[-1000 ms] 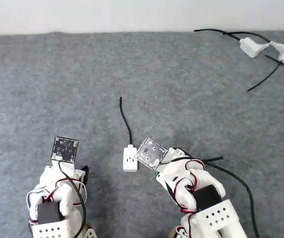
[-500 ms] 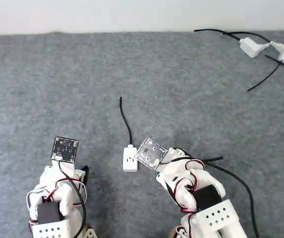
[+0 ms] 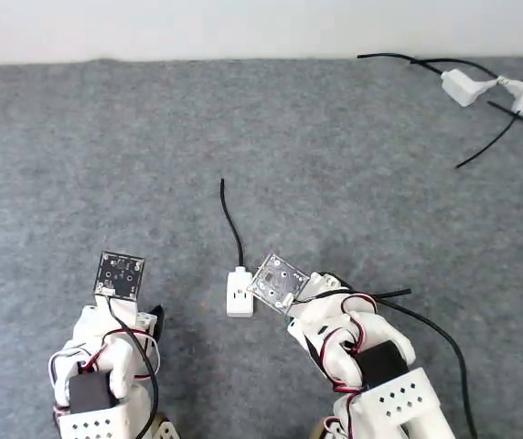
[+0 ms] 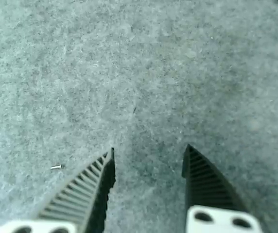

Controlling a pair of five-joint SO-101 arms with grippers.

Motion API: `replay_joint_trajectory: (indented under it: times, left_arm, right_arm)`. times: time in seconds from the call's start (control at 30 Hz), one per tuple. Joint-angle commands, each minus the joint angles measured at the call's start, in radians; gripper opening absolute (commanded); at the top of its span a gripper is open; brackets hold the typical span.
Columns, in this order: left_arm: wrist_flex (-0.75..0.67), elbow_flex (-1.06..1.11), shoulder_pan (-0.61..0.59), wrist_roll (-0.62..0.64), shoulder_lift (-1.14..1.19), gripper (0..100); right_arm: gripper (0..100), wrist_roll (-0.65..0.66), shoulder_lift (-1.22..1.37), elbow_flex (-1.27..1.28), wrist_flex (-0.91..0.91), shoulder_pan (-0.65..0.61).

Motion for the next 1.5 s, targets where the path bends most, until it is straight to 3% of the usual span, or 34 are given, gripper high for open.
replay_joint_trajectory:
  times: [0.0, 0.53, 0.63, 0.8, 0.87, 1.07, 1.2, 1.47]
  left_arm:
    - [-0.018, -0.007, 0.002, -0.005, -0.014, 22]
    - [-0.025, -0.007, 0.008, -0.009, -0.014, 22]
    - [-0.083, -0.005, -0.028, -0.012, -0.014, 22]
    - [-0.298, -0.007, -0.04, -0.279, -0.014, 22]
    - [-0.353, -0.022, -0.041, -0.331, -0.011, 22]
    - [-0.261, -0.162, 0.014, -0.261, -0.008, 23]
    - [-0.21, -0.24, 0.068, -0.218, -0.008, 30]
    - [-0.213, -0.26, 0.034, -0.098, -0.008, 31]
  right_arm:
    - [10.4, -0.011, 0.004, -0.051, 0.008, -0.016]
    - [10.4, -0.012, 0.012, -0.046, 0.002, -0.016]
    - [10.4, -0.012, 0.012, -0.046, 0.002, -0.016]
    - [10.4, -0.006, 0.013, -0.044, 0.021, -0.056]
    - [10.5, -0.003, 0.013, -0.051, 0.047, -0.071]
    - [10.5, -0.009, 0.013, -0.097, 0.101, -0.079]
    - [10.5, -0.008, 0.031, -0.175, 0.153, -0.081]
    - [10.5, -0.044, 0.43, -0.374, 0.133, -0.128]
